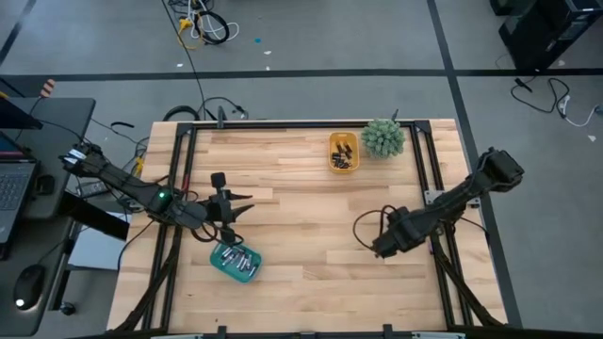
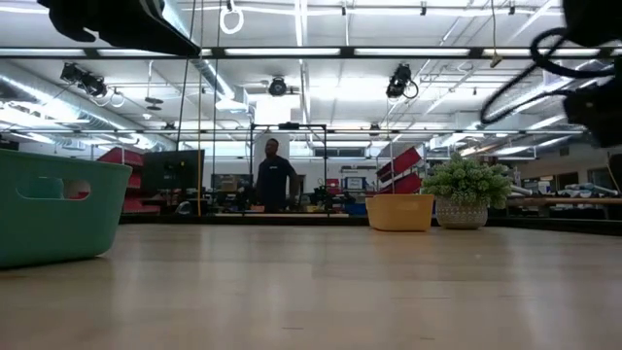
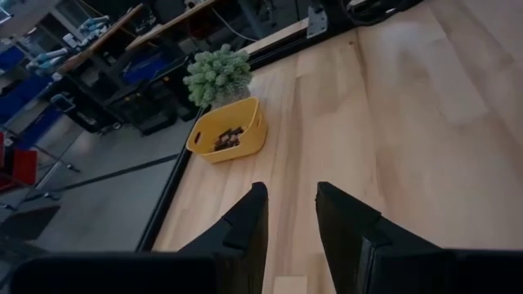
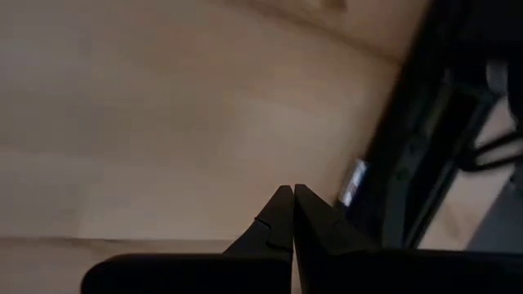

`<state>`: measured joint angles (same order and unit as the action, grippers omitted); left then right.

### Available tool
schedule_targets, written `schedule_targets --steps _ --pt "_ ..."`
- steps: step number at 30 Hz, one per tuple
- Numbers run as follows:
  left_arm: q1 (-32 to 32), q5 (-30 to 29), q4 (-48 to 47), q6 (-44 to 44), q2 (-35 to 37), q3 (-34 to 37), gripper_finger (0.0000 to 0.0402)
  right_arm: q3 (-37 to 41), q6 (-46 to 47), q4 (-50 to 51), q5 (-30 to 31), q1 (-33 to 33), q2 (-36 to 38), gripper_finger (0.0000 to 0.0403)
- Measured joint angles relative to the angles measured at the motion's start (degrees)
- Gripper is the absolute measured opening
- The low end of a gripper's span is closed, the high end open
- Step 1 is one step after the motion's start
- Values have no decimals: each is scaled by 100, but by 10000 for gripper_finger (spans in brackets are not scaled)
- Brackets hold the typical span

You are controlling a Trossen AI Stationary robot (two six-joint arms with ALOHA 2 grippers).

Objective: Sort batteries
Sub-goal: Put the silver battery into the green bin

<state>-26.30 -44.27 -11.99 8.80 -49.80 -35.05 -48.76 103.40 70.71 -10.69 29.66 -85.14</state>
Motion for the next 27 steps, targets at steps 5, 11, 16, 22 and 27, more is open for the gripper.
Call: schedule_targets --steps 5,11,16,22,27 --pt "0 -79 0 0 -2 0 104 367 831 -111 -426 352 0 0" --pt "0 -79 0 -2 -2 0 104 850 1403 -356 -543 669 0 0" --pt "0 -78 3 -5 -2 0 104 1182 1558 -650 -545 778 0 0" --pt "0 -74 15 -37 -2 0 104 1555 1621 -1025 -489 894 7 0" --pt "0 -68 14 -40 -2 0 104 1581 1705 -1098 -241 895 -2 0"
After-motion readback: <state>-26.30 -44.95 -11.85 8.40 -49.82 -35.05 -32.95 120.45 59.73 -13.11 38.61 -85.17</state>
